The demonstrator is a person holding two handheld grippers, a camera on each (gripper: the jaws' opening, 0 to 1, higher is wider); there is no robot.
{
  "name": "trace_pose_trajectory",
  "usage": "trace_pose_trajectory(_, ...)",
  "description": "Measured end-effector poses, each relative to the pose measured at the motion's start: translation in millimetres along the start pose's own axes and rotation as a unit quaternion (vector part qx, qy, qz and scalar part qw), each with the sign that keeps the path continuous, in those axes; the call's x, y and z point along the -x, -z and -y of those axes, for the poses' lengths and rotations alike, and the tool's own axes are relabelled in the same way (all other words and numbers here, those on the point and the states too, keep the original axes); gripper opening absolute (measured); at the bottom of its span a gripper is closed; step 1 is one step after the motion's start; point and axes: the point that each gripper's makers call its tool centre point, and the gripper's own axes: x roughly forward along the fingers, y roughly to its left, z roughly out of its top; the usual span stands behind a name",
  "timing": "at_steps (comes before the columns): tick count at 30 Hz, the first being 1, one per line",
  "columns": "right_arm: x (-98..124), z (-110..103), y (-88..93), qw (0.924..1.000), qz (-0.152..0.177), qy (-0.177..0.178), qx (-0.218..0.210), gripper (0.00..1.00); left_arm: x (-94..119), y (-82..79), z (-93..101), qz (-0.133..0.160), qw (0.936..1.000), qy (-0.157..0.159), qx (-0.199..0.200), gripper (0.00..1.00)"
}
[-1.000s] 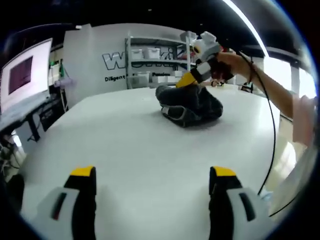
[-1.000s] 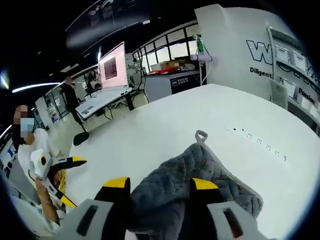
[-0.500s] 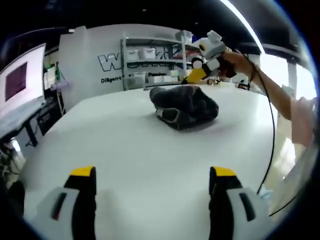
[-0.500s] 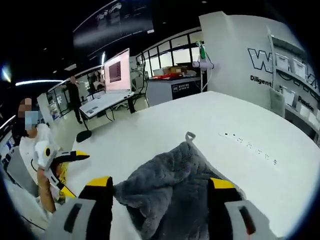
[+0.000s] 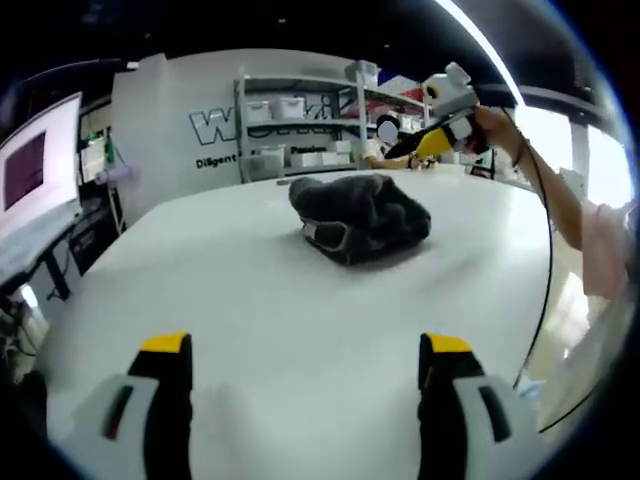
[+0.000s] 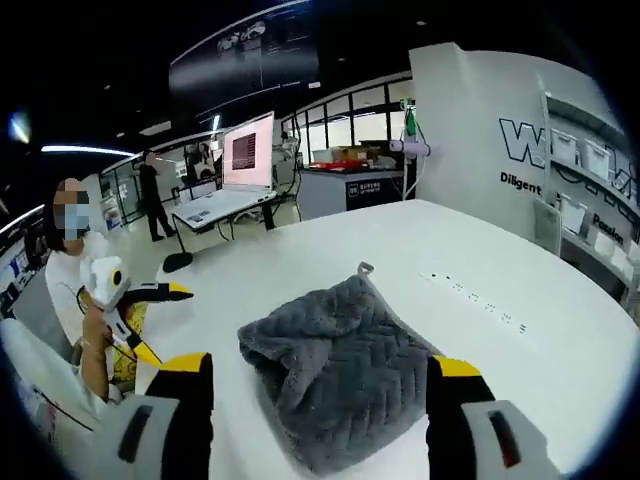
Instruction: Fold the towel on the table until its edges align and the towel forms a compact rectangular stack.
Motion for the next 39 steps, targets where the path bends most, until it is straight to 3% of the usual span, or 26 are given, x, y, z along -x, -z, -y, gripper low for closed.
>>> trace_pose_trajectory(14,44,10,28.5,0.9992,0.004,0.027,0.028,0.99,-2,-2.9,1.0,-0.003,1.0000,0.000,-0.004,0.99)
trace_pose_trajectory(25,83,45,59.4,0.9970,0.036,0.068,0.014,0.99,0,-8.1,-0.7,-0.001,1.0000,-0.004,-0.006,0.99)
trace_pose_trajectory(39,97,60,101.8,0.9957,0.046,0.079,0.012,0.99,2,-15.6,-1.6,0.004,0.9999,-0.012,-0.009,0.97)
